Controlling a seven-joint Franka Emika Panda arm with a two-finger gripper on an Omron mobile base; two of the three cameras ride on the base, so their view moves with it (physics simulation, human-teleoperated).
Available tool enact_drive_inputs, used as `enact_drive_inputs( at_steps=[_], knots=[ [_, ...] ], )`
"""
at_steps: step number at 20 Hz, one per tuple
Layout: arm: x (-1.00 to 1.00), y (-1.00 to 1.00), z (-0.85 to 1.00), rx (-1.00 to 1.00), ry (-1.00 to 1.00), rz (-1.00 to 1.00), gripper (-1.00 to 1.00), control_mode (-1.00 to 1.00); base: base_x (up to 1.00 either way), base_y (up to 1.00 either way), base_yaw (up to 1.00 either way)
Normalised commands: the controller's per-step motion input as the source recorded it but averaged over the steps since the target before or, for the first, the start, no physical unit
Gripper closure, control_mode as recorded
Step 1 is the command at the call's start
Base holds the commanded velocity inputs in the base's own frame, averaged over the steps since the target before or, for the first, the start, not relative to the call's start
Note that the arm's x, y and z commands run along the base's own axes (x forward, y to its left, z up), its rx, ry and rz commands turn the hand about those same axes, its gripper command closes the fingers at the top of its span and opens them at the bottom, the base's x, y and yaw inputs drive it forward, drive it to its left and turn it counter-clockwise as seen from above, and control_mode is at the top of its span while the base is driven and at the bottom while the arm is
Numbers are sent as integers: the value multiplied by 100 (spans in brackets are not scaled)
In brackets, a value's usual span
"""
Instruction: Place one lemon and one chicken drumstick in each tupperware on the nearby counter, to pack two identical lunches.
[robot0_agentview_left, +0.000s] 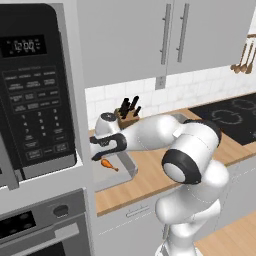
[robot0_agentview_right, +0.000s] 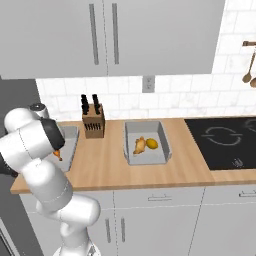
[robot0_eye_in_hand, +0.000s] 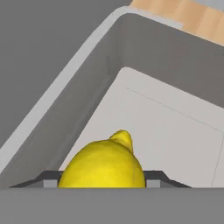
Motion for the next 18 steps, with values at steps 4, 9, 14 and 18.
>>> enact_drive_inputs(
  at_steps=[4, 9, 14, 18],
  knots=[
    [7, -7, -2, 0, -1, 2, -100, -100, 0, 0, 0],
    [0, 0, 28, 0, 0, 0, -100, -100, 0, 0, 0],
    [-65, -35, 73, 2, -8, 0, -100, -100, 0, 0, 0],
    [-100, -100, 26, 21, -28, 0, -100, -100, 0, 0, 0]
  ],
)
